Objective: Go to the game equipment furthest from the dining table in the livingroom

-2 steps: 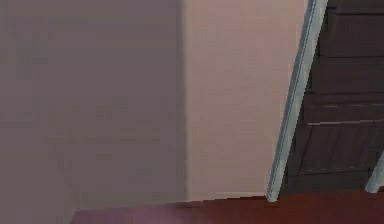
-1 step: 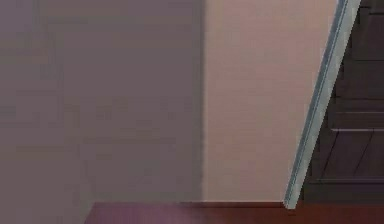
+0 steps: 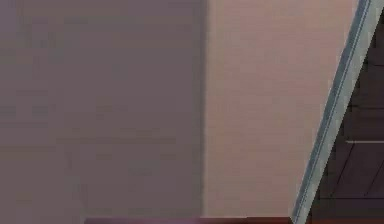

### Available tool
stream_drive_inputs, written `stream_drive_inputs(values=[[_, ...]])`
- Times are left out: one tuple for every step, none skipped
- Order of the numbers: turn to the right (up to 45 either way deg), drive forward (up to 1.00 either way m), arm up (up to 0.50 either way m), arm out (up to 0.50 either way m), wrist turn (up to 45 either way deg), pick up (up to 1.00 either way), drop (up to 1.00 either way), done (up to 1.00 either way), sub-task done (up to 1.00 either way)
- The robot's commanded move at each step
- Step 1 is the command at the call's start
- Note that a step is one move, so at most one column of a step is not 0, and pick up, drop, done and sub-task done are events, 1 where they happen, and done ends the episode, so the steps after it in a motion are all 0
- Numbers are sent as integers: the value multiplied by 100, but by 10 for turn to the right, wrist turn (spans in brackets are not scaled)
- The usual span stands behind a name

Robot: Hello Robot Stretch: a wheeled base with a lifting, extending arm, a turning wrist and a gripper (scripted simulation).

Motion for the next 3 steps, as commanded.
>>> stream_drive_inputs(values=[[450,0,0,0,0,0,0,0,0],[420,0,0,0,0,0,0,0,0],[0,100,0,0,0,0,0,0,0]])
